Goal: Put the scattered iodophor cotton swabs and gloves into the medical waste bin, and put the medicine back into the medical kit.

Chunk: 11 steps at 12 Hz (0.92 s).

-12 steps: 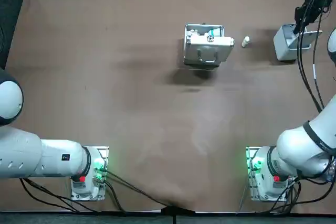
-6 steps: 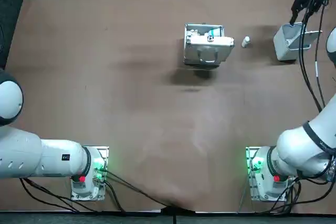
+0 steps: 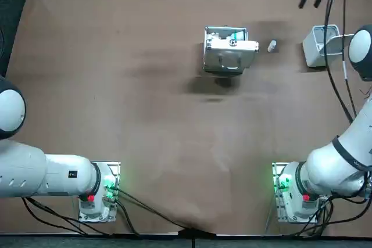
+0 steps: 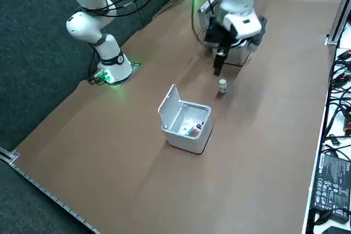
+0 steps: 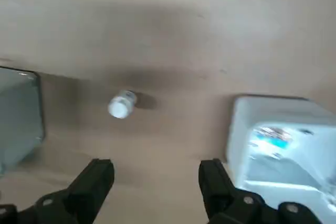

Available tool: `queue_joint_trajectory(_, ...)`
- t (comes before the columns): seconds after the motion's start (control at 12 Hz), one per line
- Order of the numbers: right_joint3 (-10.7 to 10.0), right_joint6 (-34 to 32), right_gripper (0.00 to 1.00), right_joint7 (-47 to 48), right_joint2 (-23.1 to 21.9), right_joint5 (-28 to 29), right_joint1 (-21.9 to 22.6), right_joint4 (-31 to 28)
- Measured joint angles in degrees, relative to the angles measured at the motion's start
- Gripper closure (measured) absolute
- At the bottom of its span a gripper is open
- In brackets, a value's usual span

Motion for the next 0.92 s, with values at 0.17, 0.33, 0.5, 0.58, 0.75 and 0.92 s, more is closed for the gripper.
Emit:
queue_joint_trajectory(0.17, 0.05, 3.8, 0.0, 1.62, -0.02, 0.96, 4.32, -2.17)
queue_joint_trajectory(0.33, 0.03, 8.09, 0.0, 3.01, -0.33, 1.14, 5.25, -5.22)
queue_joint_trajectory(0.5, 0.01, 12.97, 0.0, 4.63, -1.16, 1.57, 5.32, -9.35)
queue_joint_trajectory(0.58, 0.02, 16.2, 0.0, 6.13, -1.7, 1.79, 5.6, -12.03)
queue_joint_trajectory(0.75, 0.04, 23.48, 0.0, 9.72, -2.67, 1.87, 6.76, -17.78)
queue_joint_trajectory(0.92, 0.06, 29.02, 0.0, 13.33, -3.18, 1.88, 8.39, -22.39)
